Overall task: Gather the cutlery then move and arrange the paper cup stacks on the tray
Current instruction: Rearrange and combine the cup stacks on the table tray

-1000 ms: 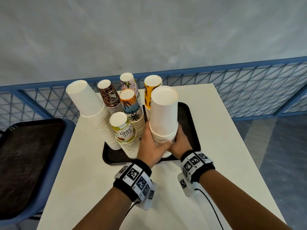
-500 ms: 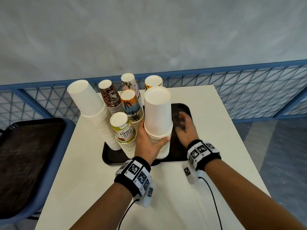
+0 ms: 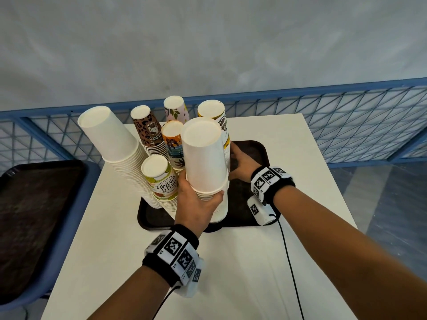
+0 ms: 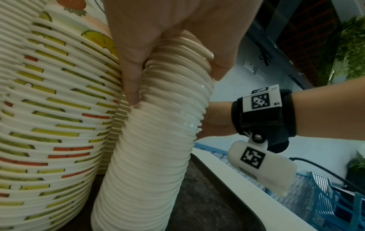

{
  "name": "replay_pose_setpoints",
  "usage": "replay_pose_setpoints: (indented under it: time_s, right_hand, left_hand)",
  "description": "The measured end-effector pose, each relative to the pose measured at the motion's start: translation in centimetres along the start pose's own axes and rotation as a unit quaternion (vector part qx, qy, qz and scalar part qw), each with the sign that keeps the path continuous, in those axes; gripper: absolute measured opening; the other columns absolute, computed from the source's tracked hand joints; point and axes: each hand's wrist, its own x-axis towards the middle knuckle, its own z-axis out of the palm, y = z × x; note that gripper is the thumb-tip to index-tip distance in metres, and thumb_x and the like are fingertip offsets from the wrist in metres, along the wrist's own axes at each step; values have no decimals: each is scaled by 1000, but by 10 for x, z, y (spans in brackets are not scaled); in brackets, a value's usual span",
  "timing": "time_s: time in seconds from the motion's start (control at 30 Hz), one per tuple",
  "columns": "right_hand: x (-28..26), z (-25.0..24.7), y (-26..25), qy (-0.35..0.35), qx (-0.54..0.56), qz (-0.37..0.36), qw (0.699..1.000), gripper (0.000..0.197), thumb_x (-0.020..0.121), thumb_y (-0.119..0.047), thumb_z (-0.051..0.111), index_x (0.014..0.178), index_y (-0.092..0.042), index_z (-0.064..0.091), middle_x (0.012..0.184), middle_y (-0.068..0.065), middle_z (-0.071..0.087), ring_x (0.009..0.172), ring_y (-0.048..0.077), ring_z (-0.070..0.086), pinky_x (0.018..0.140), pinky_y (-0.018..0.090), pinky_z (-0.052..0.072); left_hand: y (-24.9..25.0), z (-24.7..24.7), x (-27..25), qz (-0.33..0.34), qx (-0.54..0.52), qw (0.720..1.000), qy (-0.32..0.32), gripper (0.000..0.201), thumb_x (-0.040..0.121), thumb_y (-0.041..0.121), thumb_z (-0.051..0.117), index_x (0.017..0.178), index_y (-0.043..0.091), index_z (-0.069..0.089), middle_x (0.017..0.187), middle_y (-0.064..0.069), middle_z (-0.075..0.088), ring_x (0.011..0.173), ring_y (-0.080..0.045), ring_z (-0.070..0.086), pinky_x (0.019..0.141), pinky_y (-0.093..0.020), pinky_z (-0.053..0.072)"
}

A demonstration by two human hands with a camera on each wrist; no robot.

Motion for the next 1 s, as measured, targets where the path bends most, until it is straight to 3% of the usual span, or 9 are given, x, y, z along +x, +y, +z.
replay_pose_setpoints:
  time_s: [0.23,0.37,0.5,0.63,0.8,1.0]
  right_hand:
    - [11,6,10,9,34,-12,999,111,55,-18,81,141,-42,15,139,-1,46,129,21,43,105,48,41]
    - [16,11,16,39,58,-5,998,90,62,-18,82,137,-31,34,132,0,54,121,23,52,100,46,46]
    - [16,14,20,98,76,-7,992,84,62,-17,83,133,-26,38,128,1,57,115,19,55,95,36,49]
    - [13,-3,27,168,46,7,985,85,60,-12,83,132,-19,39,128,6,56,117,23,53,100,42,46]
    - [10,-32,37,230,16,28,973,82,63,-8,80,133,-15,37,132,10,53,121,29,50,100,40,43]
    - [12,-45,42,241,15,38,970,82,68,-10,77,137,-15,34,136,9,50,124,30,48,104,43,41]
  left_hand:
    - [-1,1,-2,5,-9,1000,-7,88,62,15,83,132,25,30,126,9,46,112,-5,46,96,-18,37]
    - [-1,0,-2,1,-5,1000,-8,89,62,16,83,132,26,29,127,9,47,113,-6,46,95,-17,37]
    - [1,1,-2,0,-6,1000,-4,89,62,16,82,132,24,29,126,8,46,113,-5,46,95,-16,36]
    - [1,2,-1,-1,-5,1000,-5,90,63,14,82,133,23,28,126,11,44,113,-4,44,96,-15,34]
    - [4,3,2,-4,-1,1000,-9,88,63,14,82,134,22,29,126,10,45,112,-5,44,96,-15,34]
    - [4,4,4,-7,-2,1000,-9,86,64,15,81,133,22,30,131,6,47,117,-9,45,99,-20,36]
